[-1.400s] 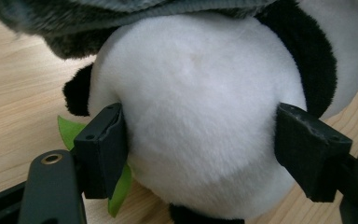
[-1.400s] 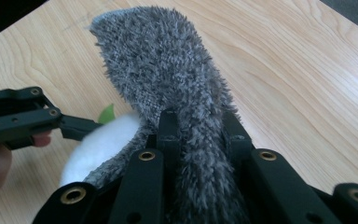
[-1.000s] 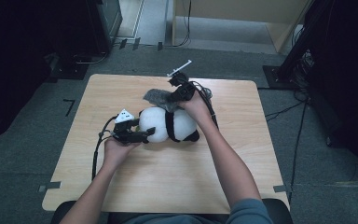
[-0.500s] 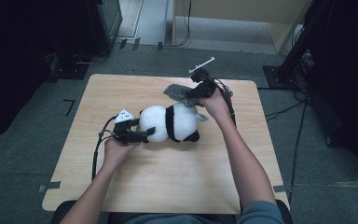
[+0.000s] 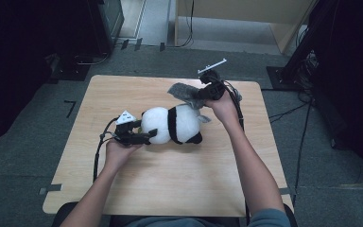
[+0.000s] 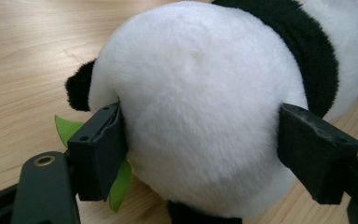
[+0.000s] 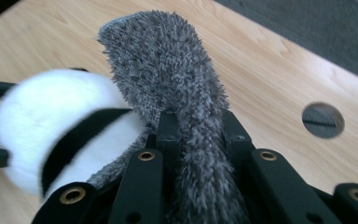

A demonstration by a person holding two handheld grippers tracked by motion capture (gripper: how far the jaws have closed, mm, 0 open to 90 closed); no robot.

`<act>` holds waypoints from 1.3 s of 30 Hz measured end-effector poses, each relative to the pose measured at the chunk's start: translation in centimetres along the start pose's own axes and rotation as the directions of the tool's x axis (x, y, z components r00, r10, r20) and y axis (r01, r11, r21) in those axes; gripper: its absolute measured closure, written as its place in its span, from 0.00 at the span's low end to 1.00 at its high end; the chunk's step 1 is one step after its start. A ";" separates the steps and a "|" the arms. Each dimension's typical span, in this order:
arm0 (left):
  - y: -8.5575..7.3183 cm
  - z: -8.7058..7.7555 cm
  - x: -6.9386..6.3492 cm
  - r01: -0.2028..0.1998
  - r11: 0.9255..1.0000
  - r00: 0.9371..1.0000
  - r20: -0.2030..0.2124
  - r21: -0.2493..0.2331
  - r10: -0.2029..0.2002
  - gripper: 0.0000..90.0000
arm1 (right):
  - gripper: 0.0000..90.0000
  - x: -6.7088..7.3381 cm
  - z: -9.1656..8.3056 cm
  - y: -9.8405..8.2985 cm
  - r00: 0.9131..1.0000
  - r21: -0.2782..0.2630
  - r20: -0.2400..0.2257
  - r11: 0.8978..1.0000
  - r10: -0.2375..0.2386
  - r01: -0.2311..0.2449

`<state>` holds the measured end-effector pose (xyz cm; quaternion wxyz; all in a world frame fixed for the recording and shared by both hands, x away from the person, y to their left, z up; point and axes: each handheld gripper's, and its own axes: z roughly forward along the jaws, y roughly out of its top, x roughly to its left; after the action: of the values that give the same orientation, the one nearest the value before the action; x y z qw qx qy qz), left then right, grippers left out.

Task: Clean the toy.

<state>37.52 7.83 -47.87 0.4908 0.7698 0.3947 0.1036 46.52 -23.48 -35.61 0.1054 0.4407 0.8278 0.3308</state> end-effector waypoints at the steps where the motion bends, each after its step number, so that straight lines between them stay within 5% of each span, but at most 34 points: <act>1: 0.0 0.0 0.0 -0.001 1.000 1.000 0.002 -0.001 0.001 0.22 | 0.83 0.4 -0.2 0.2 1.000 -0.011 -0.005 1.000 -0.008 0.008; 7: 0.1 -0.1 0.0 -0.001 1.000 1.000 0.004 0.005 0.001 0.22 | 0.83 3.7 -0.2 1.1 0.997 -0.041 -0.052 0.997 -0.061 0.059; 19: 0.3 -0.2 -0.3 -0.004 1.000 1.000 -0.012 0.001 0.004 0.22 | 0.82 9.5 3.3 0.0 0.981 -0.070 -0.103 0.985 -0.161 0.155; 23: 0.3 -0.3 -0.3 0.000 1.000 1.000 -0.017 0.003 0.000 0.22 | 0.80 10.3 4.3 -0.7 0.979 -0.079 -0.104 0.983 -0.175 0.168; 27: 0.3 -0.3 -0.4 -0.002 1.000 1.000 -0.017 0.001 0.002 0.23 | 0.67 10.8 5.0 -1.0 0.975 -0.130 -0.101 0.974 -0.198 0.184; 31: 0.3 -0.2 -0.4 -0.002 1.000 1.000 -0.022 0.006 0.002 0.24 | 0.79 11.2 5.5 -0.9 0.977 -0.140 -0.101 0.975 -0.188 0.173; 39: 0.3 -0.2 -0.4 -0.015 1.000 0.999 -0.028 0.018 0.016 0.26 | 0.81 10.8 4.9 -1.4 0.977 -0.097 -0.063 0.975 -0.205 0.198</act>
<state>37.31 7.60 -47.48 0.4776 0.7756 0.3964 0.1149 41.55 -13.16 -38.94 0.1279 0.3369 0.8557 0.3714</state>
